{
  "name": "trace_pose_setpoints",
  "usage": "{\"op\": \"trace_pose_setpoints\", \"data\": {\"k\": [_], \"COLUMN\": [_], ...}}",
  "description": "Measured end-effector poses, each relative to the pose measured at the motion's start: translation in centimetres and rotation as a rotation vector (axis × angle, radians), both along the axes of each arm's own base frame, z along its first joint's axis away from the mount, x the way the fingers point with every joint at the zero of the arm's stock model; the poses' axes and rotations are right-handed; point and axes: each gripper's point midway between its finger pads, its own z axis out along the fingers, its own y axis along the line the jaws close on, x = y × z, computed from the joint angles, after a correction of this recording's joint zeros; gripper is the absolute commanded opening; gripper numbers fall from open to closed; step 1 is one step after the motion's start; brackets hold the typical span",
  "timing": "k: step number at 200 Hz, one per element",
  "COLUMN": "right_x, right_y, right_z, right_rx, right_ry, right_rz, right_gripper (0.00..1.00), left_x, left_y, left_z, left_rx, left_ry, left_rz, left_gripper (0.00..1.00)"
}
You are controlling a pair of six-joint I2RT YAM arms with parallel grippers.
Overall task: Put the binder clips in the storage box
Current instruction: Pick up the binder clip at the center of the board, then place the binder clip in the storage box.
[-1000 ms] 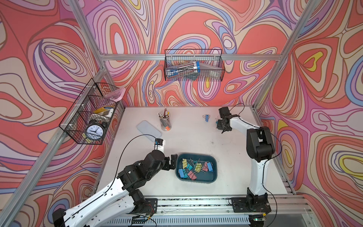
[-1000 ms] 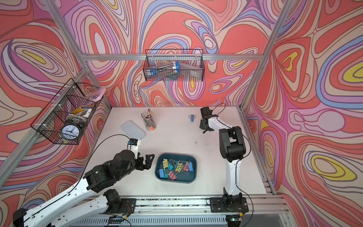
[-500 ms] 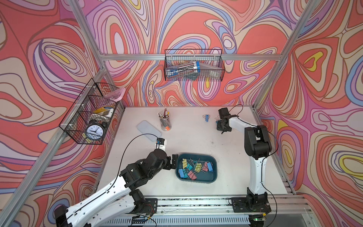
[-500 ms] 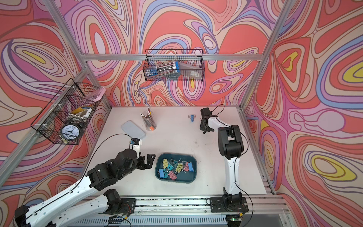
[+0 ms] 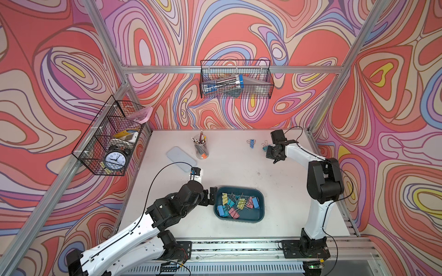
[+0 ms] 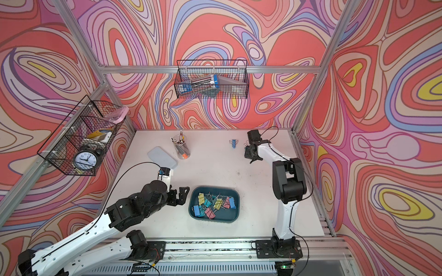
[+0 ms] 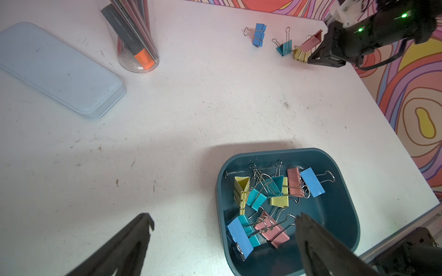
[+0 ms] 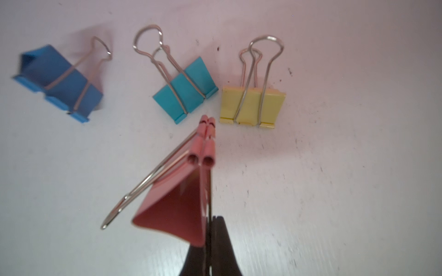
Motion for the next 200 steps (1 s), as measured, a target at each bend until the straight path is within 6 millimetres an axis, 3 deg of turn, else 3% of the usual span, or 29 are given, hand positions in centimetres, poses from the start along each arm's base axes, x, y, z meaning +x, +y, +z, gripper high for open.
{"op": "trace_pose_setpoints", "data": {"k": [30, 65, 105, 128, 167, 200], "right_x": [-3.0, -8.5, -15.8, -20.1, -27.3, -31.8], "right_y": [1.0, 3.1, 7.4, 10.1, 13.3, 14.9], "right_z": [5.7, 11.5, 14.9, 14.1, 9.9, 6.1], "right_rx": [0.097, 0.217, 0.330, 0.383, 0.420, 0.405], "right_ry": [-0.086, -0.144, -0.106, -0.013, 0.213, 0.360], "right_rz": [0.028, 0.096, 0.225, 0.291, 0.336, 0.355], "right_gripper": [0.00, 0.00, 0.00, 0.00, 0.00, 0.00], "left_x": [-0.1, -0.1, 0.1, 0.3, 0.4, 0.4], "left_y": [0.0, 0.0, -0.5, -1.0, -1.7, -2.2], "left_z": [0.2, 0.5, -0.1, -0.5, -0.8, -1.3], "left_rx": [-0.009, -0.023, -0.025, -0.031, -0.046, -0.054], "left_ry": [-0.006, -0.015, -0.008, 0.000, 0.013, 0.024], "left_rz": [-0.001, -0.003, -0.011, -0.019, -0.033, -0.041], "left_gripper": [0.99, 0.99, 0.99, 0.99, 0.99, 0.99]}}
